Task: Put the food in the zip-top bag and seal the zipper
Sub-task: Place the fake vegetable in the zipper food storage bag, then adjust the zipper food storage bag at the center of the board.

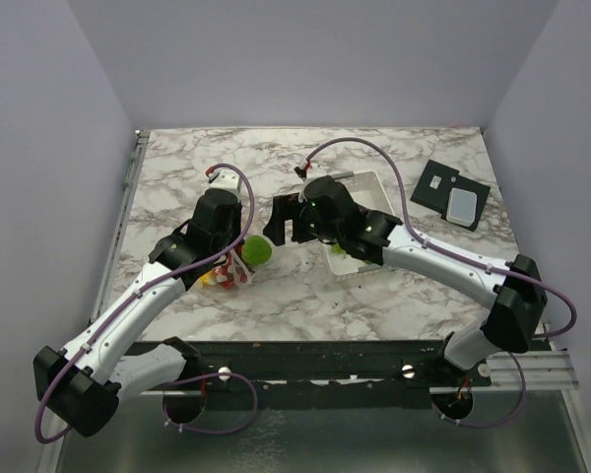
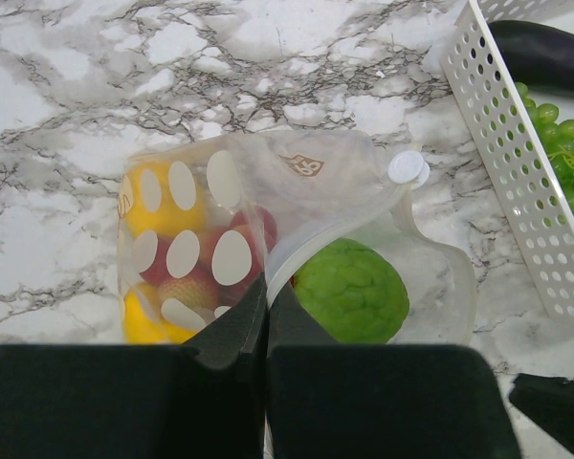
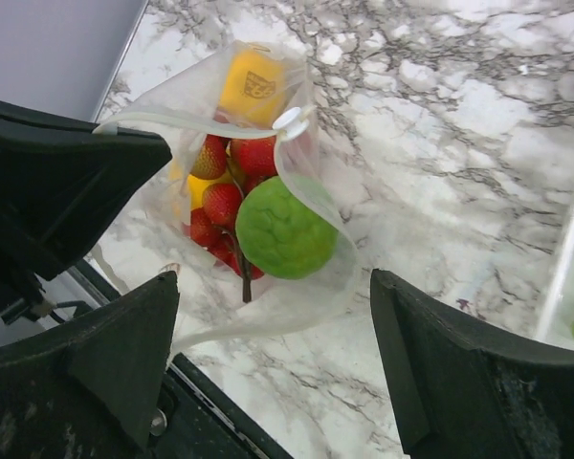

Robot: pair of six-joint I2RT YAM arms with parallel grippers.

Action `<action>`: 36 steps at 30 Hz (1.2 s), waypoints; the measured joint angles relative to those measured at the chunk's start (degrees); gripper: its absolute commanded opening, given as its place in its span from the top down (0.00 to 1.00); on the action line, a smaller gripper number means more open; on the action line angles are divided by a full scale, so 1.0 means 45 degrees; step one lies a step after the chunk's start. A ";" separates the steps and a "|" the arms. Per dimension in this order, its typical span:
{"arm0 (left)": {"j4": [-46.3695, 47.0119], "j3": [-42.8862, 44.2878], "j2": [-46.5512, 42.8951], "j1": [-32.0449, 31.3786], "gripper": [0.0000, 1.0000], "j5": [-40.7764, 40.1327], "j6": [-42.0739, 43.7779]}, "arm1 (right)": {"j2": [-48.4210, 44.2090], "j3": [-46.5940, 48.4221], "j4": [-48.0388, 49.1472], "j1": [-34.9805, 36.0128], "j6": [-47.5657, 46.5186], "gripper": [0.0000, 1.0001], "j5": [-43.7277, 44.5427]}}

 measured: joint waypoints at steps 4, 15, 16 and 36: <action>0.0000 0.0000 0.0015 0.0000 1.00 0.0000 0.0000 | -0.0806 -0.0228 -0.0656 0.0000 -0.0457 0.15 0.0826; 0.0000 0.0000 0.0078 0.0000 1.00 0.0029 0.0000 | -0.2016 -0.1083 -0.2890 -0.0219 -0.1821 0.15 0.2919; 0.0000 0.0000 0.0083 0.0000 1.00 0.0034 0.0000 | -0.2045 -0.1180 -0.3050 -0.0287 -0.1904 0.15 0.3011; 0.0000 0.0000 0.0083 0.0000 1.00 0.0049 0.0000 | -0.1690 -0.1855 -0.3891 -0.3580 -0.2905 0.17 0.3162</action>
